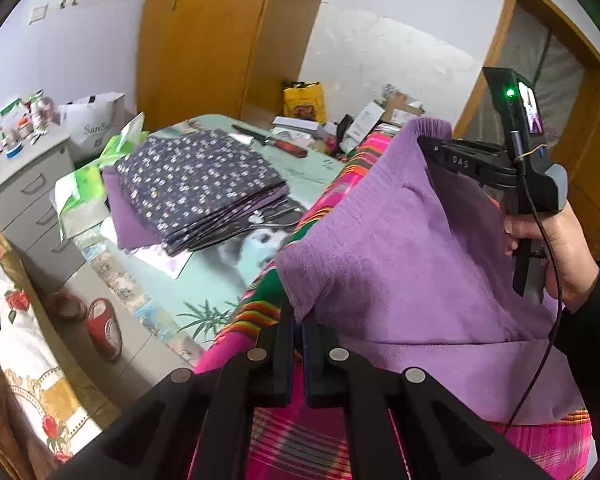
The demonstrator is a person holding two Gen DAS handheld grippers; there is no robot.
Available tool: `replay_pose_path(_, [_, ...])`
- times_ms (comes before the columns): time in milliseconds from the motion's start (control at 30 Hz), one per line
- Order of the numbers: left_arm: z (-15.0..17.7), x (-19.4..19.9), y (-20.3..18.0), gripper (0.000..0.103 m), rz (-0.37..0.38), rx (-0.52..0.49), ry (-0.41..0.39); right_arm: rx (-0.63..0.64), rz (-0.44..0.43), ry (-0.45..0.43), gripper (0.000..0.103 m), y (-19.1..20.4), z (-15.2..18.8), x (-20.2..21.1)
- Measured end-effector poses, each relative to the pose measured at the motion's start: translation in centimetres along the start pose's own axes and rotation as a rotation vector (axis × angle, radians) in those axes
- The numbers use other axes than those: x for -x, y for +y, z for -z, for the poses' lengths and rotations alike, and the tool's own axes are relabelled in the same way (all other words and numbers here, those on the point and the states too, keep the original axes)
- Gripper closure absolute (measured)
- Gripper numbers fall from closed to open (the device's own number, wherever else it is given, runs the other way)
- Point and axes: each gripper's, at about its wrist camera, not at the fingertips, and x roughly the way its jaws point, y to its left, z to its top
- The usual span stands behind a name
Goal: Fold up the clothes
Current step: 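Raise the pants off the bed by the waistband with both tools, then lower the purple pants flat onto the bed and open both tools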
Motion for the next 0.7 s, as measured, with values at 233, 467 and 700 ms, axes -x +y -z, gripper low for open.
replay_pose_path(233, [0.6, -1.5, 1.7, 0.100, -0.034, 0.033, 0.045, 0.019, -0.046, 0.079, 0.093, 2.9, 0.5, -4.8])
replay_pose_path(467, [1.3, -2.8, 2.1, 0.099, -0.024, 0.019, 0.099, -0.014, -0.108, 0.181, 0.075, 2.6, 2.1, -6.2])
replay_pose_path(700, [1.8, -0.9, 2.8, 0.096, -0.001, 0.045, 0.085, -0.135, -0.178, 0.093, 0.069, -3.4, 2.9, 3.0])
